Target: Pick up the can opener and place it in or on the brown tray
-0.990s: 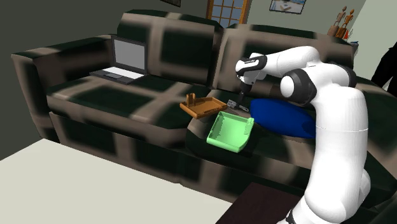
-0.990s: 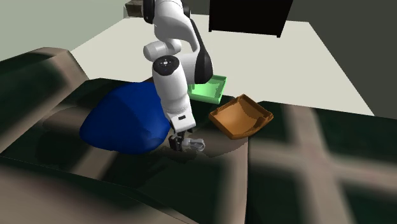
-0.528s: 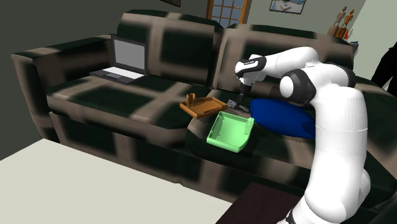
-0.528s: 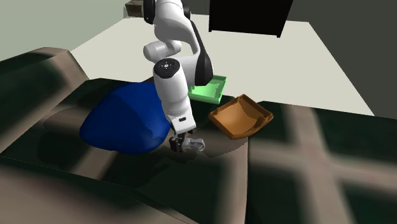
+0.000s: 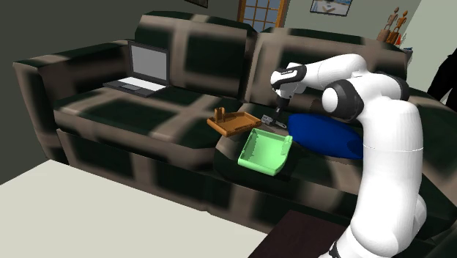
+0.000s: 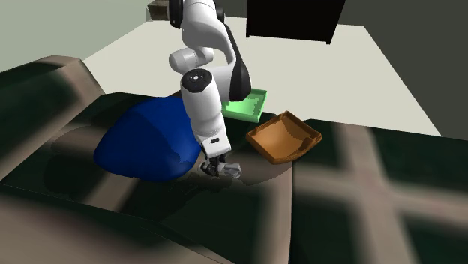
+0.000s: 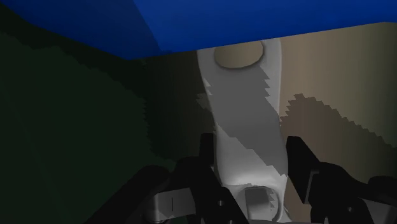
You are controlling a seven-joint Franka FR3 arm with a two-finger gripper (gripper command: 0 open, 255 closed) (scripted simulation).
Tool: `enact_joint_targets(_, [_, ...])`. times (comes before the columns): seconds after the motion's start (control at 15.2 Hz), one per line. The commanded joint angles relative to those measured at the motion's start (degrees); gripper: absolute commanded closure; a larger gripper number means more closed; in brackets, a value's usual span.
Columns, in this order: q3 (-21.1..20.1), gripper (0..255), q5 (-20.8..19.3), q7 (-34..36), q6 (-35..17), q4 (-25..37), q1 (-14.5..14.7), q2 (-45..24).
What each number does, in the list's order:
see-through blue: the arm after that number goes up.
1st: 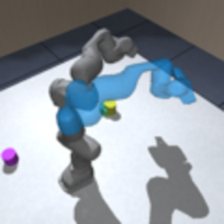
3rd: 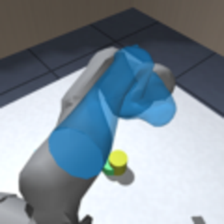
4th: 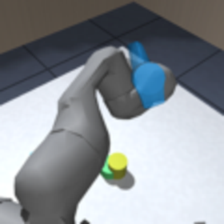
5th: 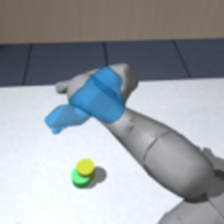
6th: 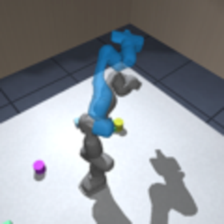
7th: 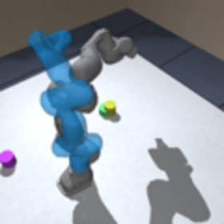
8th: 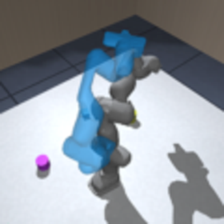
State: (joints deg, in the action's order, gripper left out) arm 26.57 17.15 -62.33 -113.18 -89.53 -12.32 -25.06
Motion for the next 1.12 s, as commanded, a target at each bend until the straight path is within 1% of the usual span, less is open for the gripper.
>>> enact_joint_targets(0.0, [0.0,255,0.0,0.0,0.0,0.0,0.0,0.0])
enact_joint_targets(0.2, [0.0,255,0.0,0.0,-0.01,0.0,0.0,0.0])
enact_joint_targets(1.06, [0.65,255,-1.31,1.59,9.07,7.8,-0.46,1.59])
